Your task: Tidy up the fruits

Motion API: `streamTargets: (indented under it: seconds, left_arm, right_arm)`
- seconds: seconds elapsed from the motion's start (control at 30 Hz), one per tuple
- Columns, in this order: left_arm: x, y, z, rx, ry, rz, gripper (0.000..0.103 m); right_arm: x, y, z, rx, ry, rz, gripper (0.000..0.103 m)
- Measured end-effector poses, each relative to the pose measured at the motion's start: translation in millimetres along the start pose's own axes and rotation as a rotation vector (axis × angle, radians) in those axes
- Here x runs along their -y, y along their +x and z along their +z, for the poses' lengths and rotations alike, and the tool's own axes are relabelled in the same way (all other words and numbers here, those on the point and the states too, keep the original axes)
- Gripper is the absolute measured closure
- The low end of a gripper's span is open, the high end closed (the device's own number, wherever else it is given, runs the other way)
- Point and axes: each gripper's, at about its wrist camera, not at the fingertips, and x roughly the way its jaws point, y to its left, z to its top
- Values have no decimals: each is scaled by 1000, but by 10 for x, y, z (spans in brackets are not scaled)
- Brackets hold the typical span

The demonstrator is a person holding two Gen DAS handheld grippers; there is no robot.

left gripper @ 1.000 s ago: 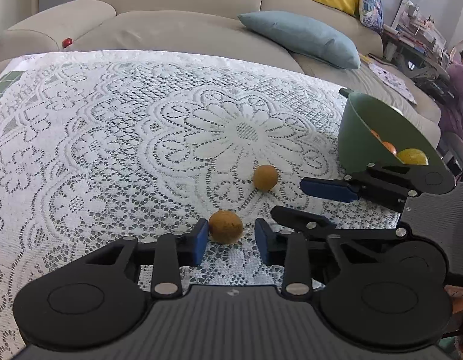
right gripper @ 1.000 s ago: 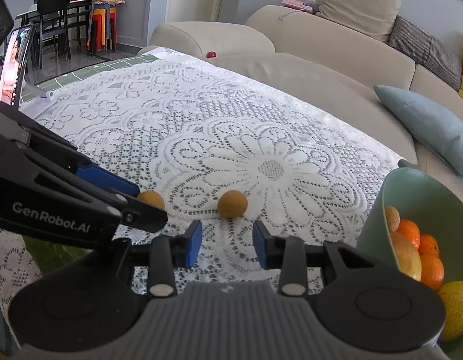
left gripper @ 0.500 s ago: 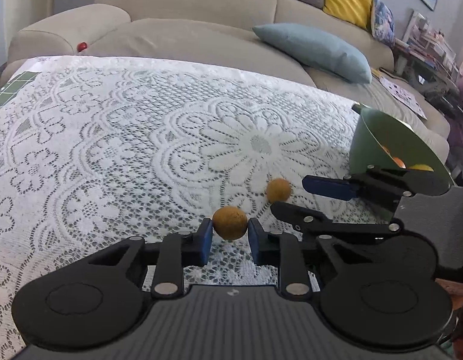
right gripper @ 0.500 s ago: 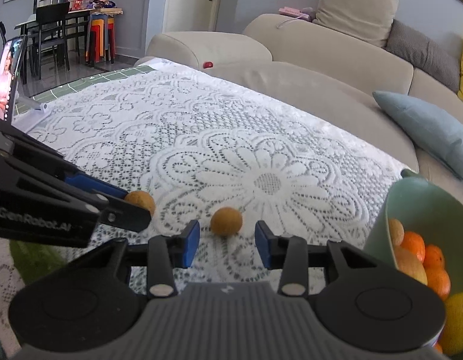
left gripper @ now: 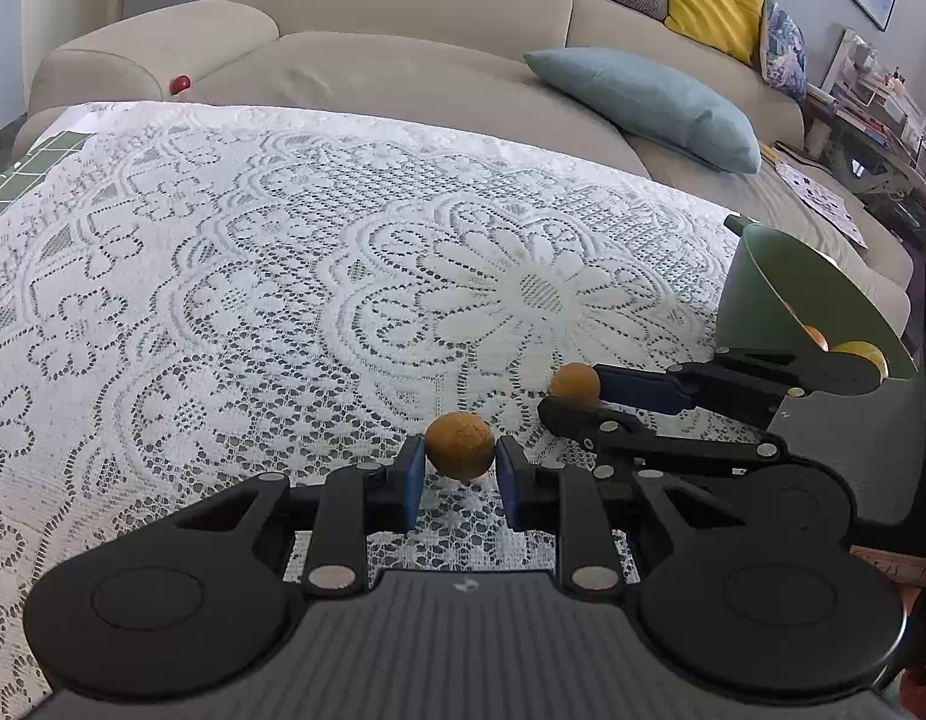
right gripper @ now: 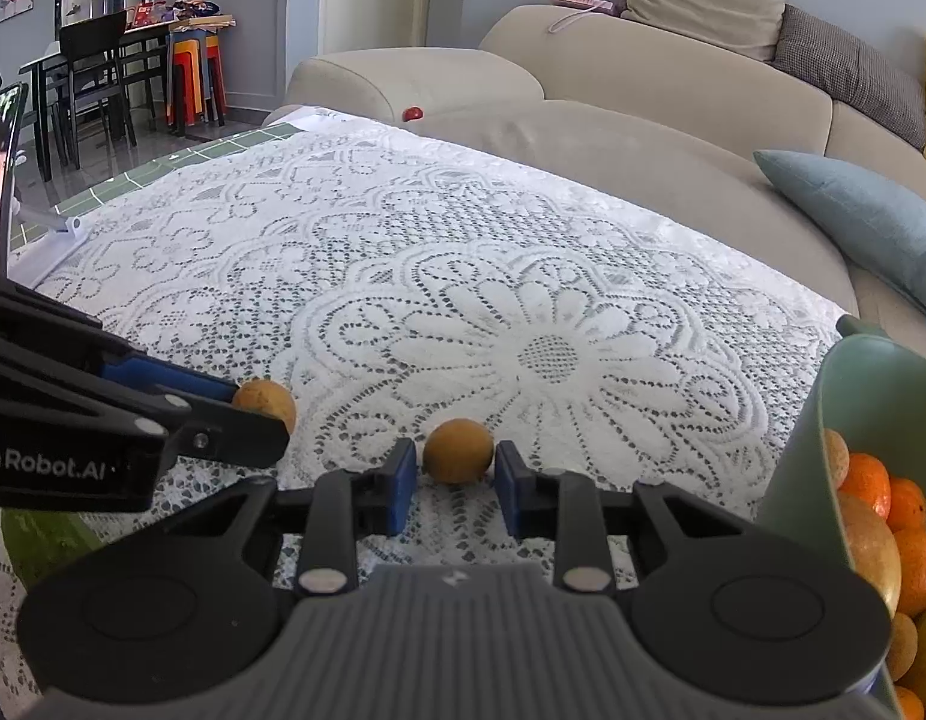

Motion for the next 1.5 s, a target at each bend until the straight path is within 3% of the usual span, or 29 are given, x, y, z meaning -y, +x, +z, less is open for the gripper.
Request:
streamTargets:
  seconds: [0.7,0.77,0.87,1.2,1.5]
  left_arm:
    - [-14,33,6,-16,-7,16,75]
    - [-10,32,9,-15,-9,17,75]
    - [-11,23,13,-11,-14,18,75]
    - [18,-64,26,1,-22,36,75]
    - [349,-236,127,38,12,22,75]
  right_arm:
    - [71,28,19,-19,45,-6,76]
    - [80,18,22,-22,53,2,82]
    - [80,-27,31,-14,54,-8,81]
    - [105,-424,108,56,56,16,81]
    - [263,-921,153,142,58,-21,82]
